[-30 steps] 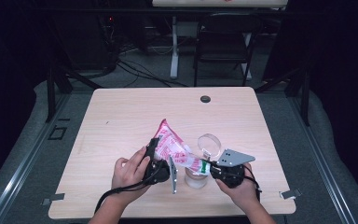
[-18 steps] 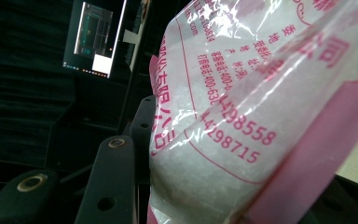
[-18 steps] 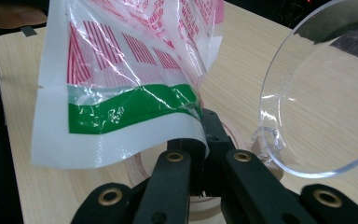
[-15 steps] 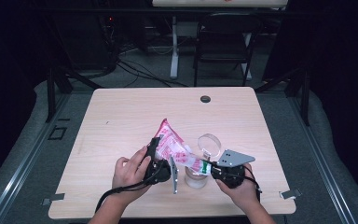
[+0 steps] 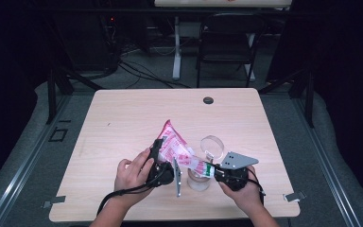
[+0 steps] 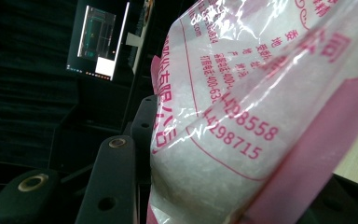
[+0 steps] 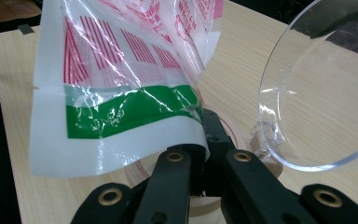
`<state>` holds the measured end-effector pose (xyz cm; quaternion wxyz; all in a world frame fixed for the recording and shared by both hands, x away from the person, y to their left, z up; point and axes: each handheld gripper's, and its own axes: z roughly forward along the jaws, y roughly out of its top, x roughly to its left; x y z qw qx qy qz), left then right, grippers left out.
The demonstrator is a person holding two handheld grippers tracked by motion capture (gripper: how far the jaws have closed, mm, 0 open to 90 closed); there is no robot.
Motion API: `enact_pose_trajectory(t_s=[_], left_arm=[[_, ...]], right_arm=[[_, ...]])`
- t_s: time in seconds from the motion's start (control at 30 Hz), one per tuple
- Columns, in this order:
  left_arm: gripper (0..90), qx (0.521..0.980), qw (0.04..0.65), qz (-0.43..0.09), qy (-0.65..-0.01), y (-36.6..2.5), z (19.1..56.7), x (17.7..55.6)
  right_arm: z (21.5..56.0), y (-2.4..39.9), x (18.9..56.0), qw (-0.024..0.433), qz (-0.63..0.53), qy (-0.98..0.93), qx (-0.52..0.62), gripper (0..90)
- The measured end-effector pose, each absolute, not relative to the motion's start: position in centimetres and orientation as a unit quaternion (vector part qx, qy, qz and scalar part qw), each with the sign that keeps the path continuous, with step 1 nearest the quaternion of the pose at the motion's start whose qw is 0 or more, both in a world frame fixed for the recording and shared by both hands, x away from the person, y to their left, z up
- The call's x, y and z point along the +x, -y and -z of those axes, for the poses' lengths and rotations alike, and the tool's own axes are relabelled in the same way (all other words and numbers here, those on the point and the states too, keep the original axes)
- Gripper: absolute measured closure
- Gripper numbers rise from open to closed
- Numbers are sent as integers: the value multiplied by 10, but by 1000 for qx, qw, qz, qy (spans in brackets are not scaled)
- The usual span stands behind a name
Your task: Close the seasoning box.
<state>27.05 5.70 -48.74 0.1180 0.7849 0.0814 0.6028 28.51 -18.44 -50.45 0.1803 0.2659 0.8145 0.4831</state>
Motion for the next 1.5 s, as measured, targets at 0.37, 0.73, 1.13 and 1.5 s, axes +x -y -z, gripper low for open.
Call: enact_pose_trajectory(t_s=[0.37,0.73,1.13,1.5], left_arm=[[596,783,120,-605,-78,-57,487,270],[596,783,118,-606,-80,-56,486,269],[595,781,116,-609,-75,-55,485,268],[598,781,114,-610,-69,-53,484,269]], right_arm=[[505,184,286,179,-482,-815,267,900],[505,185,286,180,-482,-815,267,900],[506,184,286,179,-482,-815,268,900],[506,186,286,177,-481,-815,270,900]])
